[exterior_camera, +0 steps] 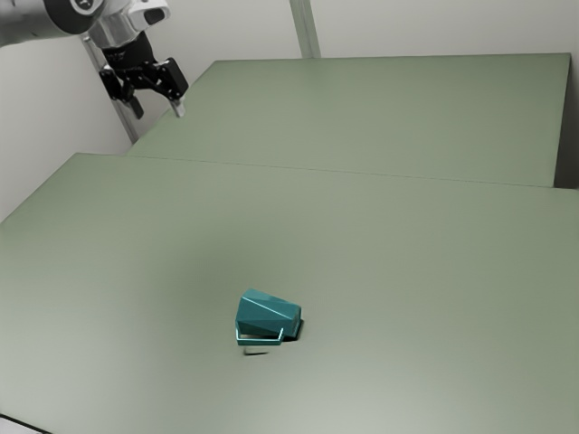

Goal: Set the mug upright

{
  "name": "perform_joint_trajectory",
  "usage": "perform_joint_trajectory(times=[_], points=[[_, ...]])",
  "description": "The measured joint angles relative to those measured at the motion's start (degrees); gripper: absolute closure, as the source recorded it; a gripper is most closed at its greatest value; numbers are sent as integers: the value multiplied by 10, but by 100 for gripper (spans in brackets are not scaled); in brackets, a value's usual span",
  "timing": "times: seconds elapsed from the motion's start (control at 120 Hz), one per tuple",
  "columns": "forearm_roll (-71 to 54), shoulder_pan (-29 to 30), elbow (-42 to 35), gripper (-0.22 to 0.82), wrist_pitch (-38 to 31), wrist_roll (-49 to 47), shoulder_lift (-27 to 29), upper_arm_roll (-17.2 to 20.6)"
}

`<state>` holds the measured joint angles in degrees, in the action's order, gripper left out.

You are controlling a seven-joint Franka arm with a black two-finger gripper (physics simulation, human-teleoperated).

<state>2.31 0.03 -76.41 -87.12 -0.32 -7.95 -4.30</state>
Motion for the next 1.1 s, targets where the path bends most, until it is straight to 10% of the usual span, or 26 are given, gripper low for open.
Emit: perform_joint_trajectory(times=[0.142, 0.45, 1.1], points=[[29, -3, -51, 1, -9, -1, 20, -7], [313, 9, -540, 1, -210, 60, 168, -58], [659, 32, -698, 1, -324, 396, 116, -58]])
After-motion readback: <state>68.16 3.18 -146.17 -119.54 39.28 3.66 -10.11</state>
